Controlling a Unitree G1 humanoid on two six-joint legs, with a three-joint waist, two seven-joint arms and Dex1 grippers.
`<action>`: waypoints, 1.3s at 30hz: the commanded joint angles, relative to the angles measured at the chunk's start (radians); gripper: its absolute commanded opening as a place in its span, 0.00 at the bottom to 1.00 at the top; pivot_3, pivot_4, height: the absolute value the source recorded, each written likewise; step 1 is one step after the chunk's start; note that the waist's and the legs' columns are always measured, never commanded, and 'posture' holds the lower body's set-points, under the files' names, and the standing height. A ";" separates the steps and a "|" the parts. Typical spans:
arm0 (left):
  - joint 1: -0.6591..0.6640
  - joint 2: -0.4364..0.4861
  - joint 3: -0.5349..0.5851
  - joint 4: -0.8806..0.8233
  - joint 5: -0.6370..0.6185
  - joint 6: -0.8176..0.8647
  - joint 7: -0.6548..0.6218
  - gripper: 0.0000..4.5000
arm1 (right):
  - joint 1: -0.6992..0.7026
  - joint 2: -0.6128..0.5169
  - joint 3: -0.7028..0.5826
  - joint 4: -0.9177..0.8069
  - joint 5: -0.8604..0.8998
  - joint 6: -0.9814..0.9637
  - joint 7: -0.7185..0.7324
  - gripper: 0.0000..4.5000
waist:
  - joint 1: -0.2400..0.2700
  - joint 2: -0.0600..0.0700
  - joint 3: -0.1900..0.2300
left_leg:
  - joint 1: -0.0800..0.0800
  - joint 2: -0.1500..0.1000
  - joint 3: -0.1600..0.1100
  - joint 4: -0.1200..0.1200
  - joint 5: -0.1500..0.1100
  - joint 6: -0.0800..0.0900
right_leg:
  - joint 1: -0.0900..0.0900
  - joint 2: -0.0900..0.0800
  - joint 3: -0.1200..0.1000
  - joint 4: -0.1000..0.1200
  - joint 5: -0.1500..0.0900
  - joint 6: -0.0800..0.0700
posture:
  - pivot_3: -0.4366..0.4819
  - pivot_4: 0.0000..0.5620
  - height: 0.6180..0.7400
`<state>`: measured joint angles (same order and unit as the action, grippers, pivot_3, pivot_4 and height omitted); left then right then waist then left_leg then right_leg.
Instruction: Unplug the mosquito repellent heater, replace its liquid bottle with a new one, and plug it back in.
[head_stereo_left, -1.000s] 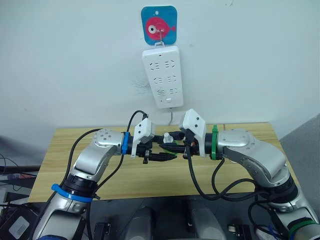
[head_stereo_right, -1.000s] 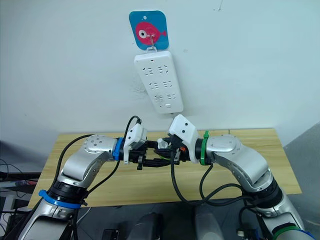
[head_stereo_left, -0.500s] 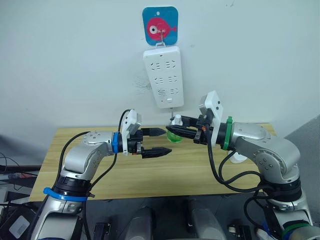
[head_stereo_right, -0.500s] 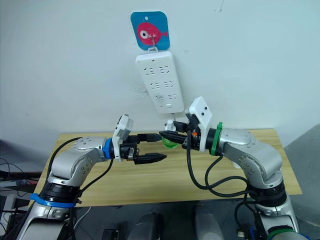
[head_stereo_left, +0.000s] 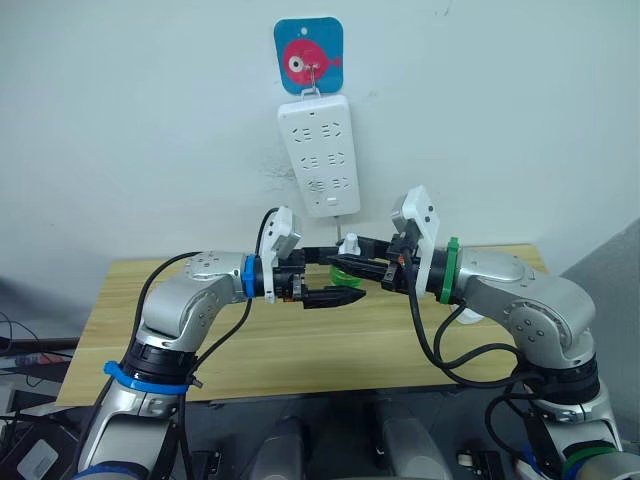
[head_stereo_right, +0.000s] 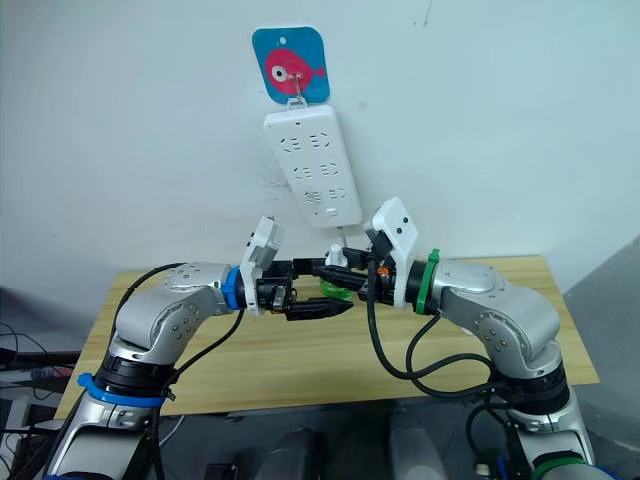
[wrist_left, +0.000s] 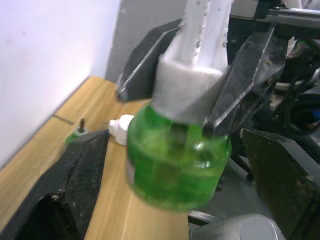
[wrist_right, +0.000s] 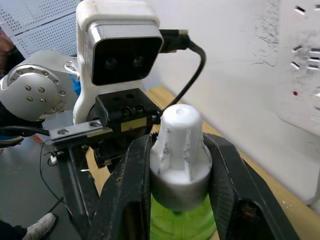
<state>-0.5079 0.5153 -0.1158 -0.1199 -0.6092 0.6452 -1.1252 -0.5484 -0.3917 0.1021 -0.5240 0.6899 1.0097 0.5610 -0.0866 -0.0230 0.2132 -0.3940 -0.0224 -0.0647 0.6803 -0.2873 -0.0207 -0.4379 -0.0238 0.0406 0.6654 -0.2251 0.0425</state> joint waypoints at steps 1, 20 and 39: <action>-0.024 -0.003 -0.006 -0.016 0.008 -0.030 -0.019 0.73 | -0.003 0.002 0.000 -0.047 0.020 -0.012 -0.004 0.25 | -0.001 0.000 -0.001 | 0.000 0.000 0.000 0.000 0.000 0.000 | 0.000 0.000 0.000 0.000 0.000 0.000 | 0.33 0.25 1.00; -0.025 0.028 -0.053 -0.003 0.031 -0.093 -0.180 0.52 | -0.182 -0.184 0.169 0.137 -0.008 -0.178 0.521 0.25 | -0.001 0.000 -0.002 | 0.000 0.000 0.000 0.001 0.000 0.001 | 0.001 0.003 0.000 0.000 0.000 0.000 | 0.34 0.27 1.00; 0.058 -0.124 -0.017 0.048 0.138 -0.300 0.051 0.52 | 0.151 -0.163 -0.109 -0.264 -0.037 -0.103 -0.016 0.70 | -0.001 0.001 -0.004 | 0.000 0.000 0.001 0.001 0.000 0.000 | 0.000 0.000 0.001 0.002 0.000 0.000 | 0.30 0.28 1.00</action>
<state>-0.4522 0.4015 -0.1408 -0.0535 -0.4821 0.3798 -1.0967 -0.4009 -0.5822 -0.0193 -0.7019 0.6805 0.9087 0.6460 -0.0881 -0.0221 0.2089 -0.3941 -0.0221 -0.0628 0.6816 -0.2873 -0.0202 -0.4386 -0.0241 0.0430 0.6677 -0.2251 0.0425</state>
